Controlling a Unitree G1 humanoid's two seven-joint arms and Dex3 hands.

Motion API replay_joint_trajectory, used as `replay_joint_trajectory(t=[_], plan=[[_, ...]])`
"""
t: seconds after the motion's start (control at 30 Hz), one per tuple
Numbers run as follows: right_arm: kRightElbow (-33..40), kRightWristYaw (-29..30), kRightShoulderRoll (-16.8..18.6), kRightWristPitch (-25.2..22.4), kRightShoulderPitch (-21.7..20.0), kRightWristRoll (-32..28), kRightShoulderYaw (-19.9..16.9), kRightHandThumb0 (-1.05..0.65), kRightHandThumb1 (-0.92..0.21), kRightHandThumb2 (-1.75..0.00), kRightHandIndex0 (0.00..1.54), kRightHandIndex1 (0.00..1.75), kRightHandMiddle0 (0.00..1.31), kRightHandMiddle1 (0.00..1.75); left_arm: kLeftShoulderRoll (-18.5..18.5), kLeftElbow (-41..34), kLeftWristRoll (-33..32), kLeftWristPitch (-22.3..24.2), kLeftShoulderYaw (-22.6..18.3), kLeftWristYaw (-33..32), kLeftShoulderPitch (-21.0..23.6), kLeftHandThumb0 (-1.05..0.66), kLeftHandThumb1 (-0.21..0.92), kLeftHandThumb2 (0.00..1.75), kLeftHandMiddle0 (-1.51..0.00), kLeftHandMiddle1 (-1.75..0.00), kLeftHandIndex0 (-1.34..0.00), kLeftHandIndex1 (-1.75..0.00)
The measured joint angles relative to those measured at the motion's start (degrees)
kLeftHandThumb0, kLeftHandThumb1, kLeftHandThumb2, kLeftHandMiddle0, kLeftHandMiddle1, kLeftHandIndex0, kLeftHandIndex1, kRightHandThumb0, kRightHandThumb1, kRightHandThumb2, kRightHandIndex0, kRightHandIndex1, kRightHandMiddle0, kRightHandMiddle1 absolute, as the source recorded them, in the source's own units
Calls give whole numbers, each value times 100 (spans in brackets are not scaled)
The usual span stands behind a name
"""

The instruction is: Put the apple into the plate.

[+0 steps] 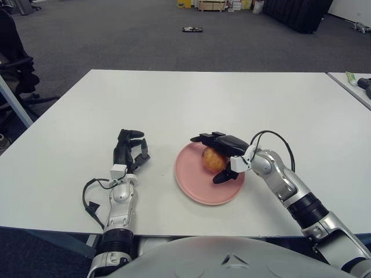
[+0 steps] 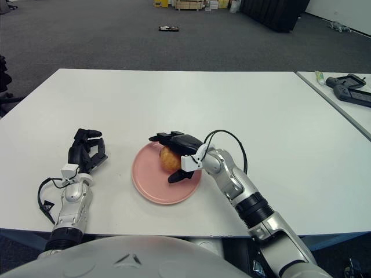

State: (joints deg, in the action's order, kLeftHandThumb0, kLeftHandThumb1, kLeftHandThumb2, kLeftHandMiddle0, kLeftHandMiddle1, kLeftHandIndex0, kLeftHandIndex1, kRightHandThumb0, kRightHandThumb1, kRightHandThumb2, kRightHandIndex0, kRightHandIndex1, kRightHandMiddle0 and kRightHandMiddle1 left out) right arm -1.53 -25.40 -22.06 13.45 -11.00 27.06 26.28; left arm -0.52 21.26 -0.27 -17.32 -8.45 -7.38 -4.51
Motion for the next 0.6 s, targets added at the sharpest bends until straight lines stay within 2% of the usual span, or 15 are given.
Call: replay_joint_trajectory(t=[0.23, 0.47, 0.53, 0.6], plan=[[-34, -248, 10, 367, 110, -951, -261, -105, -45, -59, 0, 0, 0, 0, 0, 19, -14, -14, -10, 0, 5, -40, 62, 95, -65, -175, -38, -175], [493, -739, 61, 96, 548, -2591, -793, -99, -49, -59, 0, 0, 0, 0, -3, -34, -16, -28, -9, 0, 17, -40, 62, 94, -66, -175, -38, -175], [665, -805, 111, -7, 708, -3053, -968, -99, -52, -60, 0, 0, 0, 0, -2, -33, -16, -28, -9, 0, 9, -40, 62, 95, -67, -175, -38, -175], [712, -828, 206, -9, 851, -3471, -1180, -101, -64, -55, 0, 0, 0, 0, 1, -30, -15, -10, -7, 0, 3, -40, 62, 94, -67, -175, -38, -175]])
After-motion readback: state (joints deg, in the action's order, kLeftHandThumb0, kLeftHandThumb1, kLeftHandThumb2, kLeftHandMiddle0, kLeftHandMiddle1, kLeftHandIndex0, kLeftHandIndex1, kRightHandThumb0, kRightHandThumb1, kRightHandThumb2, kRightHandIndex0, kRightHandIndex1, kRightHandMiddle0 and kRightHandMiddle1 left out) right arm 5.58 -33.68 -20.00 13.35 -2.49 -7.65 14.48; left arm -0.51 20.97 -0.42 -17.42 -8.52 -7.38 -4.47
